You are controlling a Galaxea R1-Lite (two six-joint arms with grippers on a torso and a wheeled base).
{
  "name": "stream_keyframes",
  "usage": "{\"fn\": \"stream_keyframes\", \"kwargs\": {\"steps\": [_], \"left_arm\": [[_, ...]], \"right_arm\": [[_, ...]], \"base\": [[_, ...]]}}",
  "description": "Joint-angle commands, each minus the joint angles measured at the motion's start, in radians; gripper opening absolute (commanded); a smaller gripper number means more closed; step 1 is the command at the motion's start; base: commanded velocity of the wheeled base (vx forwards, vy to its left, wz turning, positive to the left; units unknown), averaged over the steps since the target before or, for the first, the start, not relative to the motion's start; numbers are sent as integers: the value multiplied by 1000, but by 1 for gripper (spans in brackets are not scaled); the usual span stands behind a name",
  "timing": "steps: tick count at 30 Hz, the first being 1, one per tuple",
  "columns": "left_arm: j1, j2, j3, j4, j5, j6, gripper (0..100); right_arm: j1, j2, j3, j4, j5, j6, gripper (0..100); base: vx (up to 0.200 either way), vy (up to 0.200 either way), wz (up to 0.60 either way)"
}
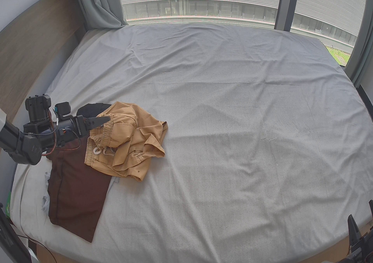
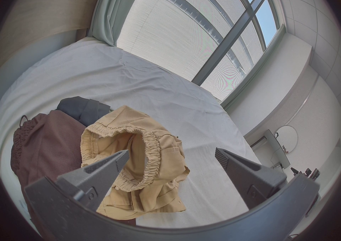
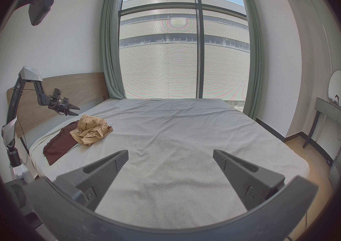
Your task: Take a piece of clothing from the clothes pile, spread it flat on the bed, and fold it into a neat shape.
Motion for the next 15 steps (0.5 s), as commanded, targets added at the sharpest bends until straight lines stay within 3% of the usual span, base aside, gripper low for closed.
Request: {"fn": "stream_keyframes", "kwargs": {"steps": [1,15], "left_arm": [[-10,48,-18,-1,1,0,100],[-40,160,-89,-44,5,-13,100]], "right_arm": [[0,-16,15,0,0,-1,100],[1,-16,15,0,0,1,100]], "base": [[0,0,0],[0,0,0]]}}
